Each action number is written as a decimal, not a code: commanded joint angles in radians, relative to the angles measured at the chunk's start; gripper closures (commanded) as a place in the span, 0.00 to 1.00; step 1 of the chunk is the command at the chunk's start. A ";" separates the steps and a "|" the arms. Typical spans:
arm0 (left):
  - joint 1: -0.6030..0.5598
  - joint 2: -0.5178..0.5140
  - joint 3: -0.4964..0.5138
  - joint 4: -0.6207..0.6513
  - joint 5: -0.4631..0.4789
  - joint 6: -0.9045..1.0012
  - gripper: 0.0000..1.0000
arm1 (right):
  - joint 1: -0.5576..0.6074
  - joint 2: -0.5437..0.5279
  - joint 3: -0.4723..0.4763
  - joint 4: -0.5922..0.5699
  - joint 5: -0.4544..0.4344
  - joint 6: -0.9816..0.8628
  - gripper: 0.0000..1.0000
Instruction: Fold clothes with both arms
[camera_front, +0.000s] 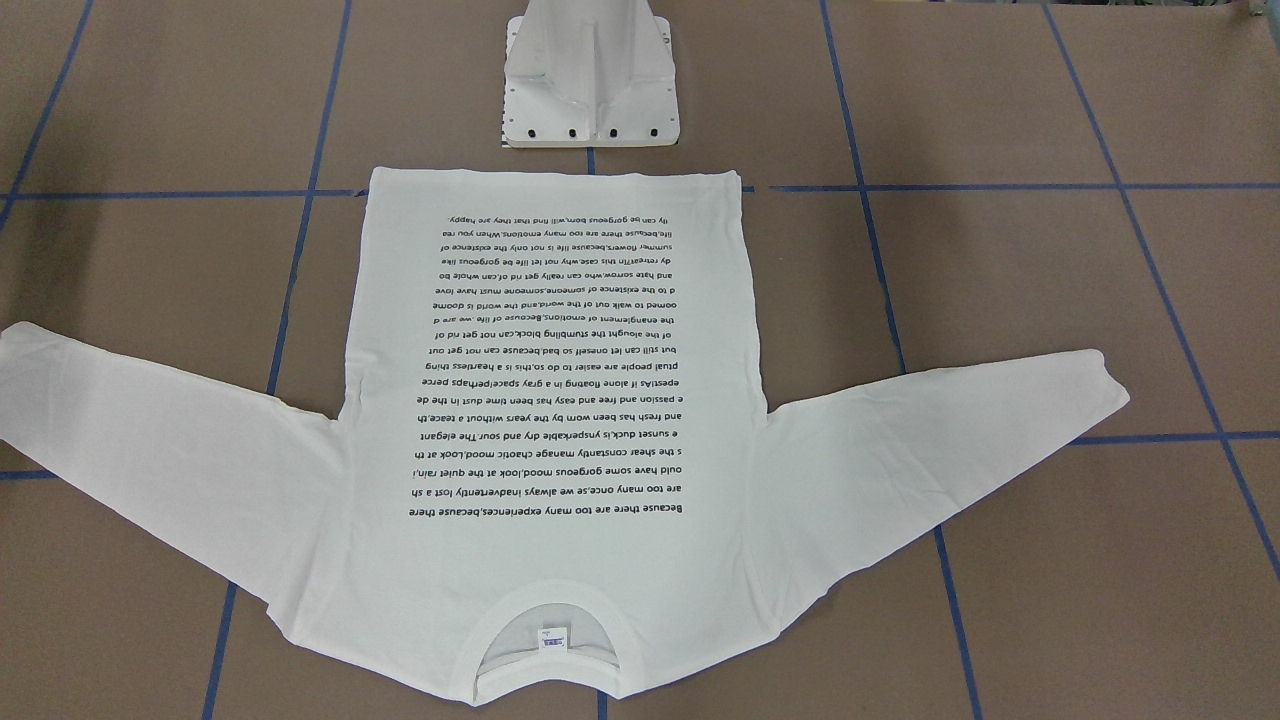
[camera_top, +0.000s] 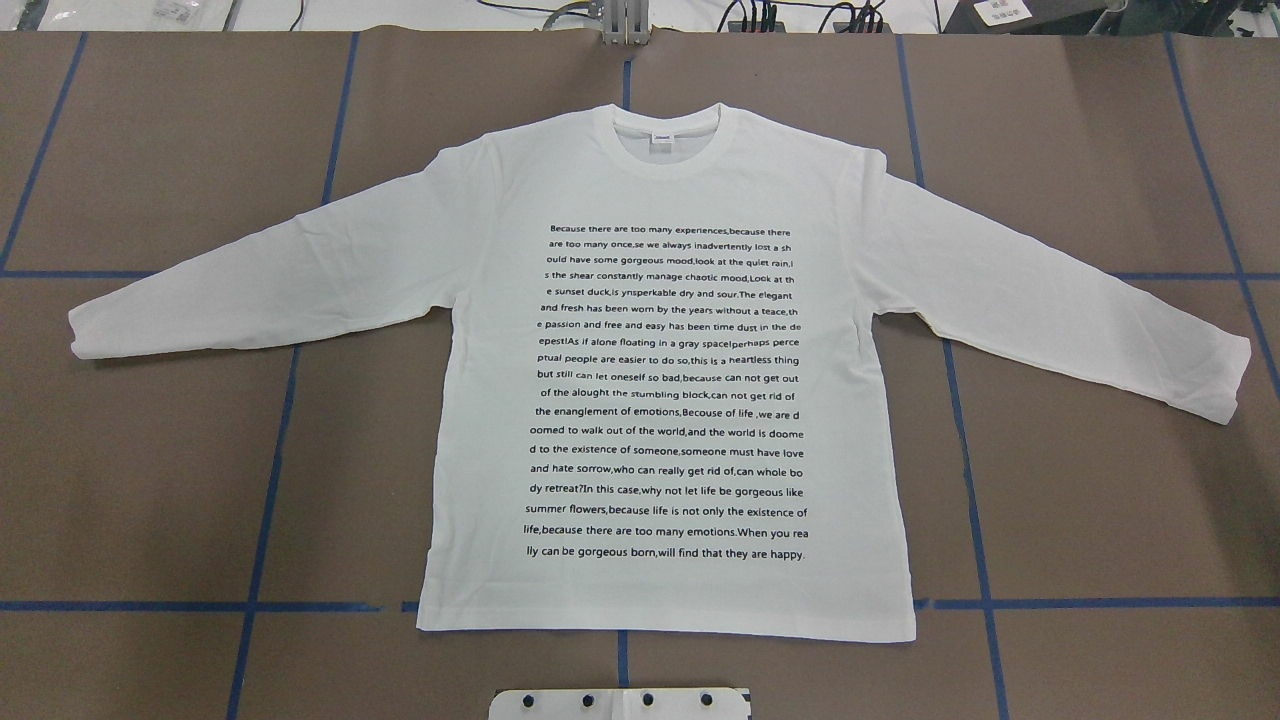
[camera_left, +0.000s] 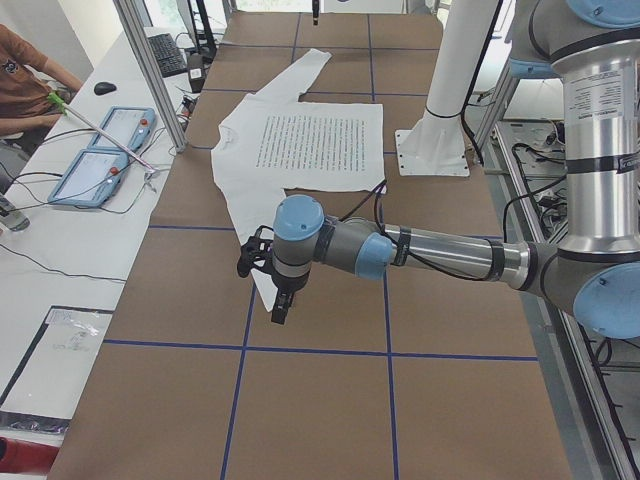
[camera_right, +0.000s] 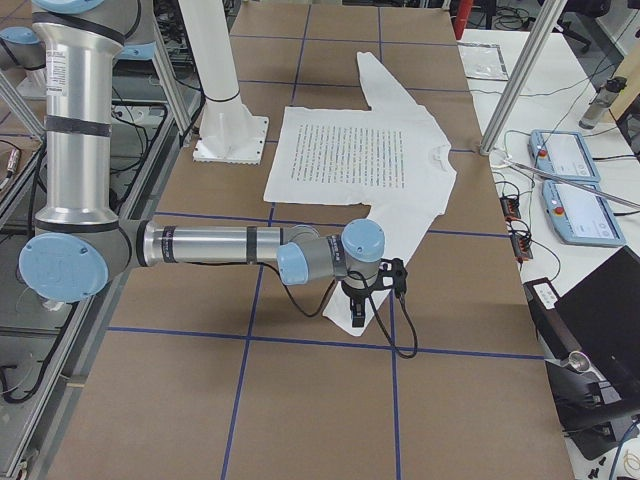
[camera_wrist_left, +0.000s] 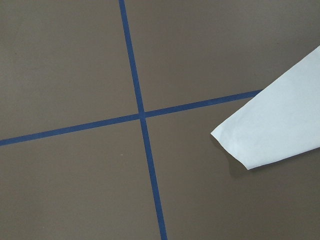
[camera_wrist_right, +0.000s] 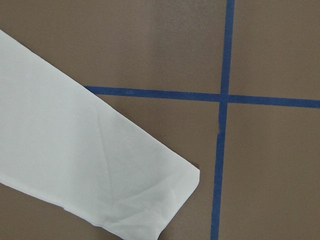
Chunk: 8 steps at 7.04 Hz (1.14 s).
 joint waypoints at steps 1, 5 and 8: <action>0.000 -0.001 0.001 0.000 -0.001 0.000 0.00 | -0.017 0.000 -0.014 0.012 -0.005 -0.005 0.00; 0.002 -0.009 0.003 -0.005 -0.003 0.003 0.00 | -0.065 0.036 -0.177 0.192 -0.009 0.023 0.00; 0.002 -0.011 0.001 -0.037 -0.003 0.001 0.00 | -0.115 0.109 -0.323 0.259 -0.011 0.128 0.01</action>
